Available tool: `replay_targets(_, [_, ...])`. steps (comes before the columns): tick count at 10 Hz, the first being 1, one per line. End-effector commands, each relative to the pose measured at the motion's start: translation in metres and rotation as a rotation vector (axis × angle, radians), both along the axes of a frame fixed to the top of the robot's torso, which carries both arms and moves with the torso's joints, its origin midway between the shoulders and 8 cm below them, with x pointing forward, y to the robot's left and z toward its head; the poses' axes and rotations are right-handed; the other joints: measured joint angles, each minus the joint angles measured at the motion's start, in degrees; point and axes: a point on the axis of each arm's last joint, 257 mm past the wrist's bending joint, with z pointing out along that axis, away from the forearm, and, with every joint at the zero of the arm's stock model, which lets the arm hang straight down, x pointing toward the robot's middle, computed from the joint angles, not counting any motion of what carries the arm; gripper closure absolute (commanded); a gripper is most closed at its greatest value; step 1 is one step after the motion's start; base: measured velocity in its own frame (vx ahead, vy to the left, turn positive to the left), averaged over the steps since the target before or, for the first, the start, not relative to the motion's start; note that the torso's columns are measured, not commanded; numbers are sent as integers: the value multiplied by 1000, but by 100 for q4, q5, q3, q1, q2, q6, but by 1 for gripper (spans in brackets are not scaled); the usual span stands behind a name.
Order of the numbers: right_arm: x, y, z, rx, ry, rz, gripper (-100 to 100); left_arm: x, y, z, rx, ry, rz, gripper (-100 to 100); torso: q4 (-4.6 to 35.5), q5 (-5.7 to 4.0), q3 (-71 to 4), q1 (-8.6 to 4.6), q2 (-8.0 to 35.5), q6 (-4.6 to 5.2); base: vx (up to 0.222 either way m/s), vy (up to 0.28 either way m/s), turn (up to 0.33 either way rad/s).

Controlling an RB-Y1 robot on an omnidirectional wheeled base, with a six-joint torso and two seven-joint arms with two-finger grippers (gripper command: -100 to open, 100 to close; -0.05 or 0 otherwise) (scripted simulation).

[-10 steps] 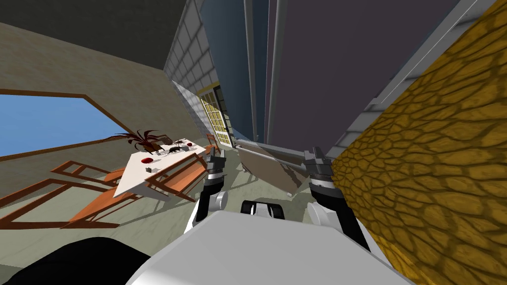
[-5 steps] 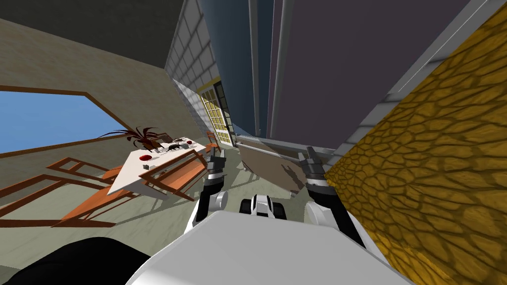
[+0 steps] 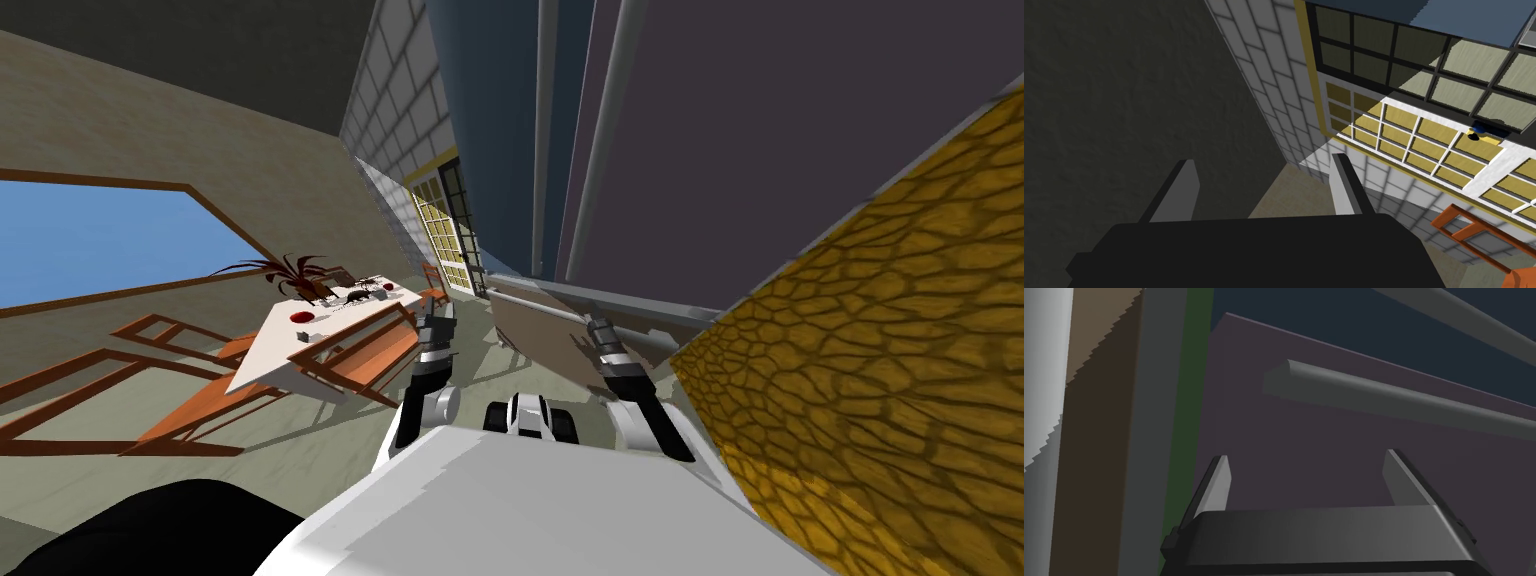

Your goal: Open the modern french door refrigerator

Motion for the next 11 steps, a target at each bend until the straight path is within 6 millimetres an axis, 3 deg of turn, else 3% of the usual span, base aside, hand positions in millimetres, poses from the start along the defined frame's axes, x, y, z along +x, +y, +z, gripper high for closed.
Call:
replay_targets(1, [12,18,-46,-156,114,0,-100,0,0,0,0,0,0,0,1,1,1,1,0,1,80,183,56])
replay_targets(3, [17,24,-63,-235,155,-4,-100,0,0,0,0,0,0,0,-2,0,-6,0,-10,1,83,175,30])
replay_targets(5, [25,37,-93,-376,217,2,-100,0,0,0,0,0,0,0,0,-8,-1,-27,-3,0,72,130,55])
replay_targets(11, [34,41,-149,-649,332,-22,-100,0,0,0,0,0,0,0,-1,-2,-3,-11,-5,2,59,112,33])
